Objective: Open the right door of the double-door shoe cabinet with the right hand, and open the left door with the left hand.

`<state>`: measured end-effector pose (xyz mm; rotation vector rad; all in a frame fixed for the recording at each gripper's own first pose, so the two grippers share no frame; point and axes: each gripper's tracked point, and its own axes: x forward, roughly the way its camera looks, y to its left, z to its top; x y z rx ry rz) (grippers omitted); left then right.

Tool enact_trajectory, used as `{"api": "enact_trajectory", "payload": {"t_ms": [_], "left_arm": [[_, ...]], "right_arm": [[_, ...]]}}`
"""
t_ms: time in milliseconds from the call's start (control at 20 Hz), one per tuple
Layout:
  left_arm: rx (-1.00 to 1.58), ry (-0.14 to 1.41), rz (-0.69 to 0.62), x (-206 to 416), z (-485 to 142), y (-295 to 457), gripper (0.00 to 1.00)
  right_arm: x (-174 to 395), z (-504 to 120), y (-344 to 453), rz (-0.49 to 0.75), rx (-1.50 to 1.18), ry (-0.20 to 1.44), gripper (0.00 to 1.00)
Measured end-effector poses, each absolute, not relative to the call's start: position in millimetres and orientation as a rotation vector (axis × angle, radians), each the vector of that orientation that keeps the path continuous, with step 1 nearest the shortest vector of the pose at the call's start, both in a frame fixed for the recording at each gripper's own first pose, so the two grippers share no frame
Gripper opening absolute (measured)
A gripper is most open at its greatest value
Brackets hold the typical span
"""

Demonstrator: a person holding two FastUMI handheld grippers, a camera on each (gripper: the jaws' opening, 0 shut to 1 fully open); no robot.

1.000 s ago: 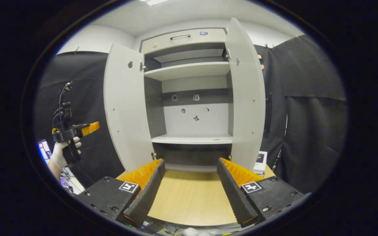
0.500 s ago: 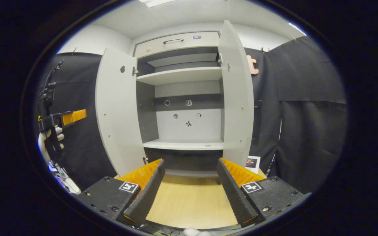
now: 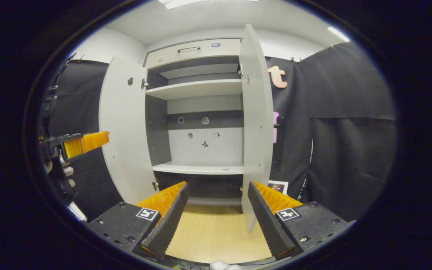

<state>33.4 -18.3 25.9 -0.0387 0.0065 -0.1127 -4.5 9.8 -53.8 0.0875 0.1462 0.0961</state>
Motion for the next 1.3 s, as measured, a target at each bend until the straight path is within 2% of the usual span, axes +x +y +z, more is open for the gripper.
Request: {"api": "enact_trajectory", "payload": {"t_ms": [450,550,650,700,750,1300], "left_arm": [[-0.064,0.119,-0.087,13,-40,-23,0.96],[-0.066,0.112,-0.081,13,-37,-20,1.00],[-0.066,0.104,-0.072,13,-34,-17,0.96],[-0.065,0.105,-0.073,11,-31,-14,1.00],[-0.064,0.106,-0.071,9,-30,-12,0.96],[-0.045,0.116,-0.060,-2,-29,6,0.96]], "right_arm": [[-5,-58,-3,0.050,0.087,0.148,0.99],[-6,-57,-1,0.053,0.087,0.148,0.99],[-6,-56,3,0.053,0.082,0.146,0.99],[-6,-55,5,0.056,0.081,0.146,0.99],[-6,-53,8,0.059,0.078,0.141,0.99],[-8,-47,30,0.087,0.068,0.128,0.99]]}}
